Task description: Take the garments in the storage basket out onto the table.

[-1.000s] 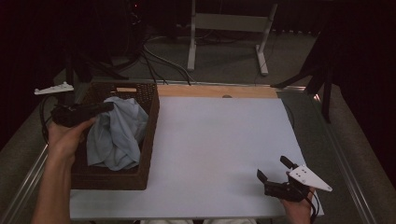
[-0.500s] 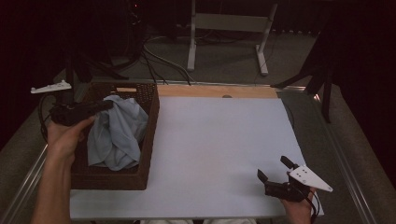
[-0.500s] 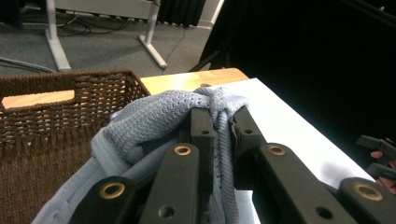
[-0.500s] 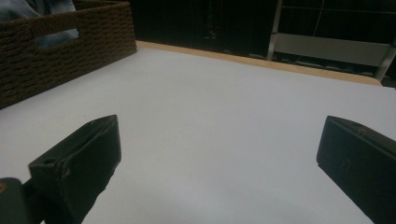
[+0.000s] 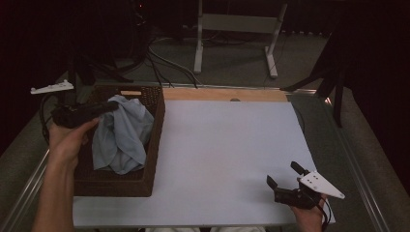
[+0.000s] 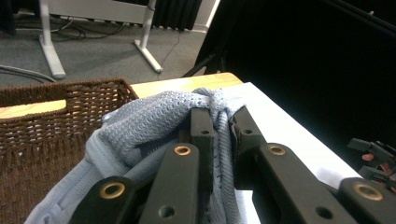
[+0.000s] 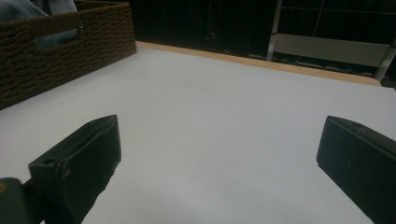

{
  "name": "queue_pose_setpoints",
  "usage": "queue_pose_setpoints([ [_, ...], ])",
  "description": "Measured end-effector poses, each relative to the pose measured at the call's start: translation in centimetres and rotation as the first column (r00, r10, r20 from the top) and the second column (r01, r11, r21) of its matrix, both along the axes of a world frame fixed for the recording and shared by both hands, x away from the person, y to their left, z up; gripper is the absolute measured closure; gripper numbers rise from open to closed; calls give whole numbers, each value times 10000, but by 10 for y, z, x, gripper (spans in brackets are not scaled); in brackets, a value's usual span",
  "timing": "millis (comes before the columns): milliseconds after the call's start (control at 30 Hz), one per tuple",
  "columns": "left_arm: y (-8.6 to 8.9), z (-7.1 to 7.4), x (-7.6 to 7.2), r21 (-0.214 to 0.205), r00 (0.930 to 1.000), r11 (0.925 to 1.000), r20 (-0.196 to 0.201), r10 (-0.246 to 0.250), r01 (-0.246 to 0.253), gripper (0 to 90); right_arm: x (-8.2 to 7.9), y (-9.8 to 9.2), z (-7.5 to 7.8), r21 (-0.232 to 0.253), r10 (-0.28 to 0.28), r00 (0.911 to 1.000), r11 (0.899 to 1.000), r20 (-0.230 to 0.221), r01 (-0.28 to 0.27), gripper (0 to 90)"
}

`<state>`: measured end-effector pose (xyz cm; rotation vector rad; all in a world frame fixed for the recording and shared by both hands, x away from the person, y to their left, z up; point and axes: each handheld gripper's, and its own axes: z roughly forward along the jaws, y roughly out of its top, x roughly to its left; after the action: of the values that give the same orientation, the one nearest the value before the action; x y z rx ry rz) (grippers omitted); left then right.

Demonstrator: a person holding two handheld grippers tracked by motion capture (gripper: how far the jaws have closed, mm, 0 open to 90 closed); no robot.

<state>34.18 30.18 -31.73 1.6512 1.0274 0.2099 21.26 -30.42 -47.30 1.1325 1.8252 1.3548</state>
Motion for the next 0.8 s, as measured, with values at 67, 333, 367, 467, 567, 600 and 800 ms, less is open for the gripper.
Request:
queue_pose_setpoints([
  [67, -1, 2, 0, -44, 10000, 10000, 26, -31, 31, 847, 0, 0, 0, -2, -5, 10000, 10000, 3, 5, 2],
  [333, -4, 9, -1, -166, 9997, 9998, 219, -117, 121, 847, 0, 0, 0, -10, -2, 10000, 10000, 3, 2, 2],
  [367, -4, 10, -1, -184, 9996, 9997, 254, -132, 137, 847, 0, 0, 0, -9, -3, 10000, 10000, 4, 3, 2],
  [467, -2, 14, -2, -367, 9992, 9992, 372, -151, 165, 847, 0, 0, 0, -7, -5, 10000, 10000, 8, 5, 2],
  [567, -2, 18, -3, -364, 9989, 9992, 454, -144, 161, 847, 0, 0, 0, -4, 4, 10000, 10000, 3, -4, 2],
  [600, -1, 19, -3, -363, 9988, 9992, 479, -131, 148, 847, 0, 0, 0, -11, 9, 10000, 10000, 7, -9, 2],
  [800, 3, 25, -5, -429, 9982, 9990, 594, -99, 125, 847, 1, 0, -1, -45, 32, 10000, 10000, 12, -32, 2],
])
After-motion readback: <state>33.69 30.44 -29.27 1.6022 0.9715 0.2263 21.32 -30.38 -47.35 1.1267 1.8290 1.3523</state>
